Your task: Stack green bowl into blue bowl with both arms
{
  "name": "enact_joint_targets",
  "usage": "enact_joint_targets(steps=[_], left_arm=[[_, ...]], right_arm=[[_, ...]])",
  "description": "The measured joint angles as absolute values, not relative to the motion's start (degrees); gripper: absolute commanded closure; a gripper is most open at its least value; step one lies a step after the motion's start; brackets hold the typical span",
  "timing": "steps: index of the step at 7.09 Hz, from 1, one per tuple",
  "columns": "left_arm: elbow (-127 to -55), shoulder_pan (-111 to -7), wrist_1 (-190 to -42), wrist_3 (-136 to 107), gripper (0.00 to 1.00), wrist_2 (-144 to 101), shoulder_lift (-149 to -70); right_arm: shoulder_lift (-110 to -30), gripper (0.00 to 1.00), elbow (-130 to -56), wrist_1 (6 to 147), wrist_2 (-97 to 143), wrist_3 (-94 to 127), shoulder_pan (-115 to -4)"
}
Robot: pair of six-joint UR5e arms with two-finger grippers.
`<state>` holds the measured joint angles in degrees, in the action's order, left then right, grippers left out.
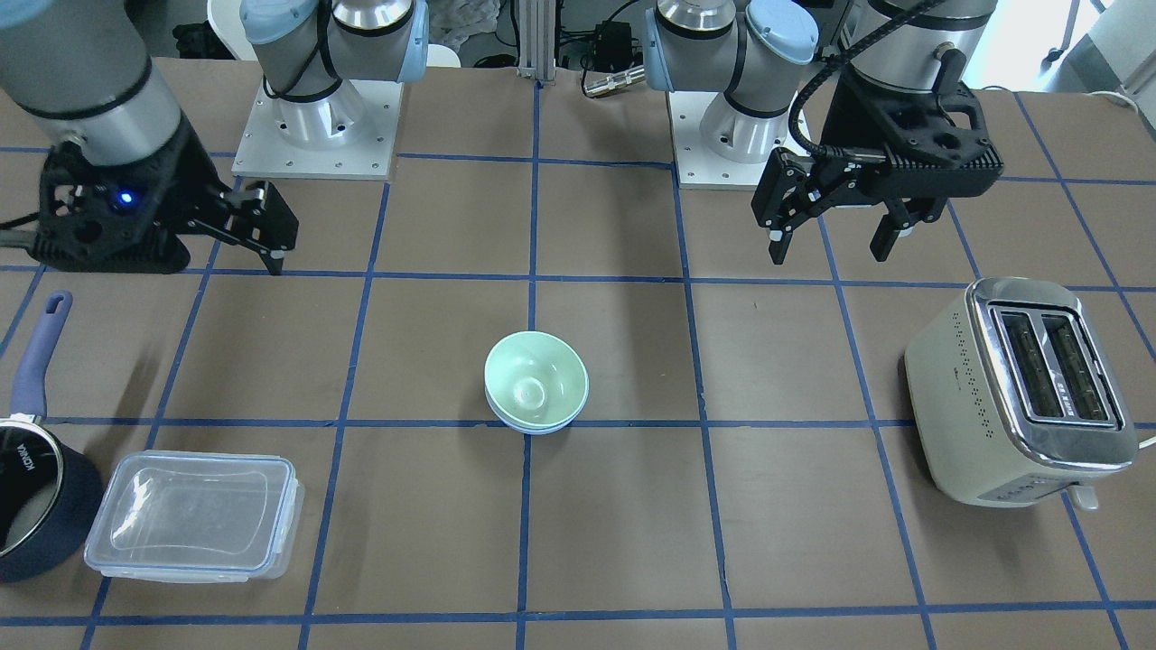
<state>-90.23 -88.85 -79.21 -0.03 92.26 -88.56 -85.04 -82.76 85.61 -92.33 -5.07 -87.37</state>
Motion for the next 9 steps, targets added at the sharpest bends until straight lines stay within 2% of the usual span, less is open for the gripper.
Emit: enact_joint_targets(steps=[3,9], left_arm=[[-89.2,-88.07,-80.18,-0.46,0.0,90.48,-88.58],[-88.29,-87.83,-83.44,-1.14,0.0,89.5,-88.4]], right_arm=[[-89.9,0.0,-88.4,91.66,-91.99,-7.59,-86.09],[-90.21,0.0,-88.56,91.97,-91.21,-5.79,-86.26]])
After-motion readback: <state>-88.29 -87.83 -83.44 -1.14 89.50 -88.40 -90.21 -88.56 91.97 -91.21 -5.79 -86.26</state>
